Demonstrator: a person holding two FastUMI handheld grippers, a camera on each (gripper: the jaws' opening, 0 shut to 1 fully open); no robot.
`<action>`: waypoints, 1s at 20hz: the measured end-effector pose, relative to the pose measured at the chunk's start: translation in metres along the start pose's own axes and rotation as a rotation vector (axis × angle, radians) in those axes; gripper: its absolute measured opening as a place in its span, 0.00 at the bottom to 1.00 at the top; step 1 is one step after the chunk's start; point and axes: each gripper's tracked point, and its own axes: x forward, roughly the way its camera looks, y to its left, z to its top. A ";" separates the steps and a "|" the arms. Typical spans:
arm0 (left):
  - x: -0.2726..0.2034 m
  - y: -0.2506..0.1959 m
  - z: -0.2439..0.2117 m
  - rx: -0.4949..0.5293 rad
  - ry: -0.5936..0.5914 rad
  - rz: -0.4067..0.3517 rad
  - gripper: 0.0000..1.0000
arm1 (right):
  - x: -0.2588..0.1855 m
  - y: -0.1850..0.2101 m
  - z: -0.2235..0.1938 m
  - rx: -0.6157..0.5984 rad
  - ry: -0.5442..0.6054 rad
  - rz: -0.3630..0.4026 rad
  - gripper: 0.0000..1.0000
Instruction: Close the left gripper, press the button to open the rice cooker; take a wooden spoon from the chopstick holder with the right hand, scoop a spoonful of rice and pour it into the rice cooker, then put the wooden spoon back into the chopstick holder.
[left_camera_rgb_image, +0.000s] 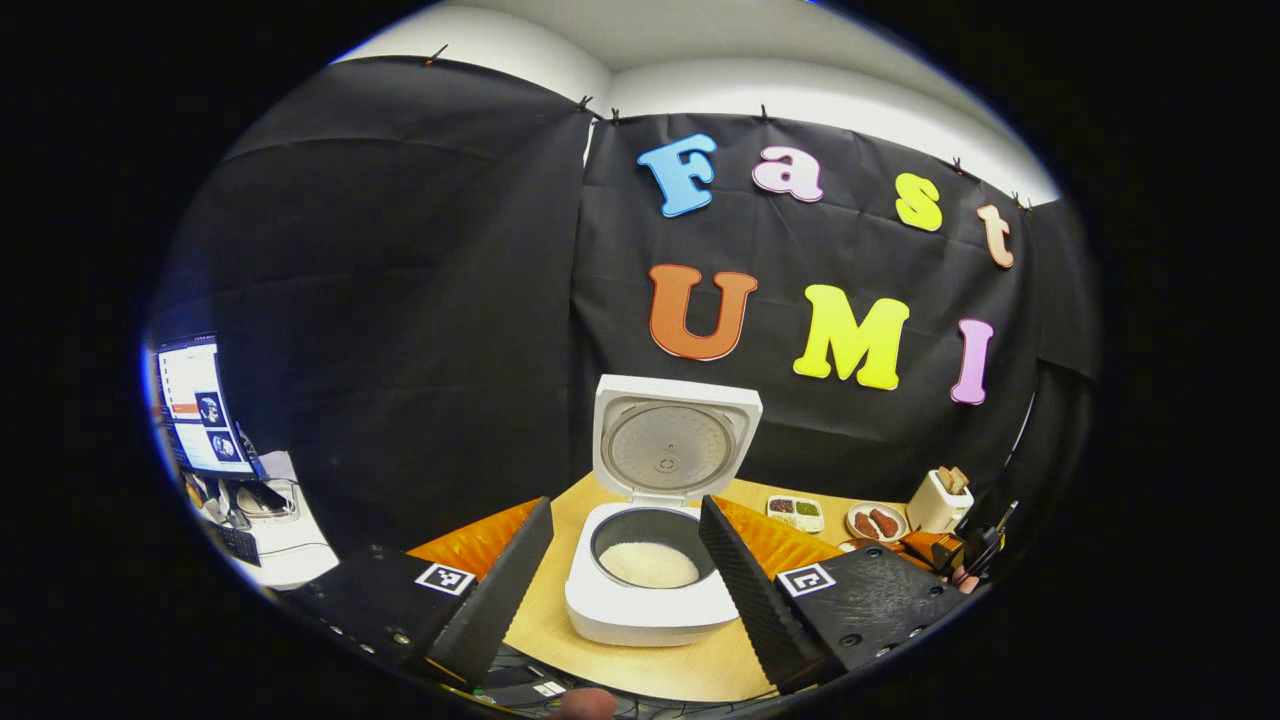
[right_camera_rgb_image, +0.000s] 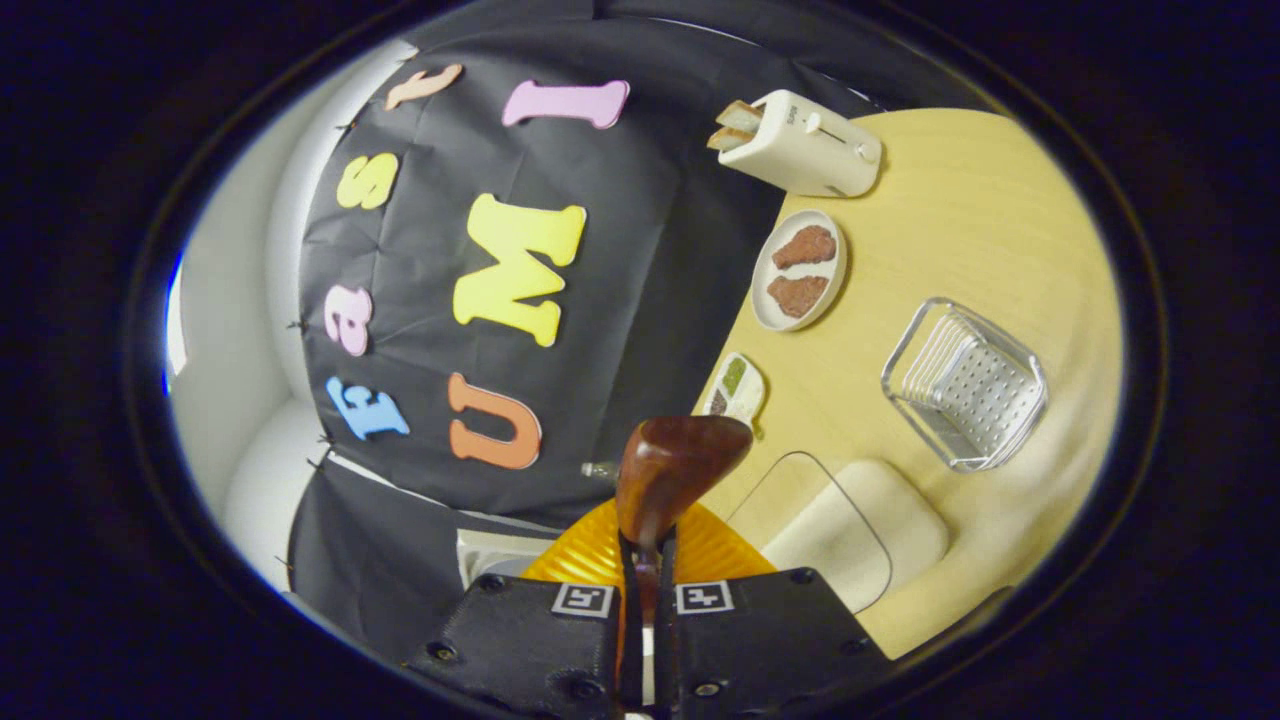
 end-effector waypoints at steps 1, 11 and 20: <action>0.000 0.000 0.001 0.000 -0.006 -0.001 0.95 | 0.002 0.006 -0.002 -0.006 0.000 0.004 0.09; -0.024 0.031 0.012 0.086 -0.102 -0.044 0.94 | 0.061 0.124 -0.111 -0.239 0.191 0.097 0.09; -0.040 0.079 0.016 0.074 -0.158 -0.035 0.94 | 0.120 0.154 -0.218 -0.702 0.261 0.030 0.09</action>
